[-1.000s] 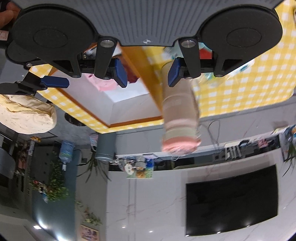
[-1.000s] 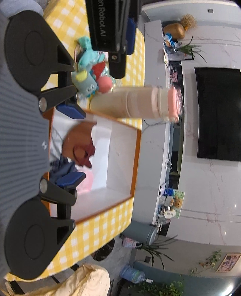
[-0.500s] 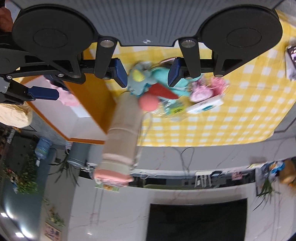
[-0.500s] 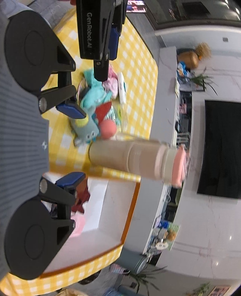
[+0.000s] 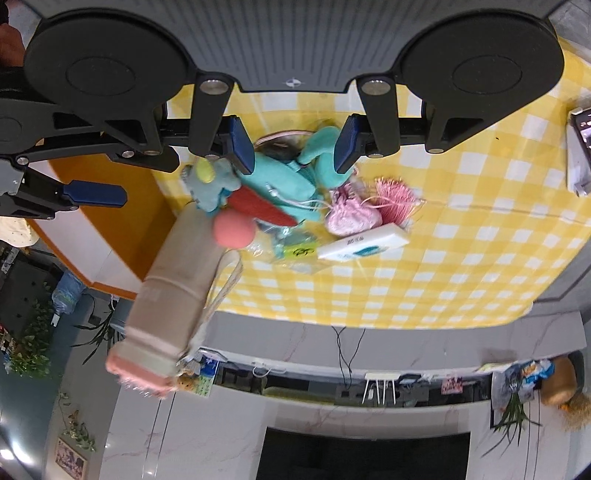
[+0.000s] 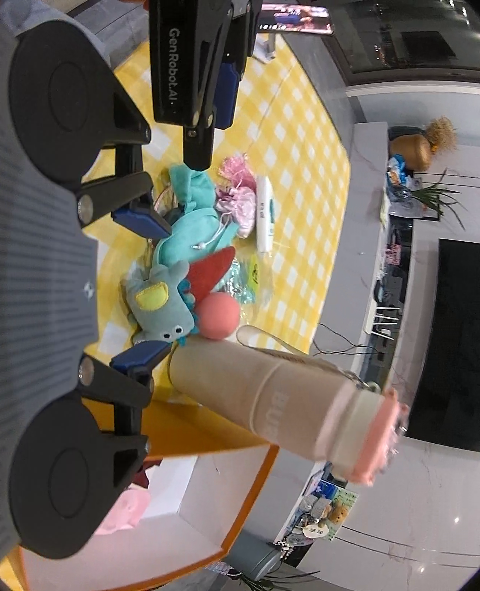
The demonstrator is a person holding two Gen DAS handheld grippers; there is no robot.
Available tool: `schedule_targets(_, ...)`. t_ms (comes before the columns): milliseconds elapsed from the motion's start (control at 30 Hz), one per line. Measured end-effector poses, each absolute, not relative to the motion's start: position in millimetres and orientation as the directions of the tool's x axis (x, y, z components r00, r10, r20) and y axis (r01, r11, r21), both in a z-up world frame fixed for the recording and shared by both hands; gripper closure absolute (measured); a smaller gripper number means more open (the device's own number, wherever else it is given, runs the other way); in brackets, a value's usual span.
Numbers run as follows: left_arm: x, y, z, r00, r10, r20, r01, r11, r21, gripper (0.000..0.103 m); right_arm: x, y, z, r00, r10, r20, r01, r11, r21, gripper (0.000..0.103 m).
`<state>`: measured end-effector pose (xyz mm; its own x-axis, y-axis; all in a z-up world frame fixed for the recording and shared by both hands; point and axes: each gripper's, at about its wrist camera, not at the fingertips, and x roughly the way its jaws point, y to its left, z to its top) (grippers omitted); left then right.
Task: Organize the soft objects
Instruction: 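Move both open grippers back toward the remaining plush toys, then grasp the teal plush strap with the left gripper while the right gripper grasps the blue bird plush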
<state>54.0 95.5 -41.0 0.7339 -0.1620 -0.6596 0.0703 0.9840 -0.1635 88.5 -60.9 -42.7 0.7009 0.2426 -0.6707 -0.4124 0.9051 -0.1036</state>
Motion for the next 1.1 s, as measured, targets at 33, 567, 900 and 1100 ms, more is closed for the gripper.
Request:
schedule_targets(33,57,97,-44,0.729,-0.168,-0.664,0.073,0.983,-0.168,0.045,93,-59,-46,0.696,0.239,-0.677,-0.413,0.904,-0.105,0.048)
schedule_targets(567,107,93,-93,0.641,-0.162,-0.750,0.126,0.986,-0.105,0.045,152,-33,-105,0.622,0.149,-0.768,-0.457,0.866,-0.202,0.045)
schedule_targets(900,110,86,-99,0.634,-0.174,-0.754,0.176,0.981,-0.079,0.062,158,-23,-121,0.631,0.130,-0.765,-0.484,0.837,-0.257,0.040)
schedule_targets(1100,103,86,-103,0.620,-0.168,-0.766,0.179,0.981,-0.070,0.065,158,-27,-122,0.645,0.112,-0.756,-0.472,0.836,-0.279,0.062)
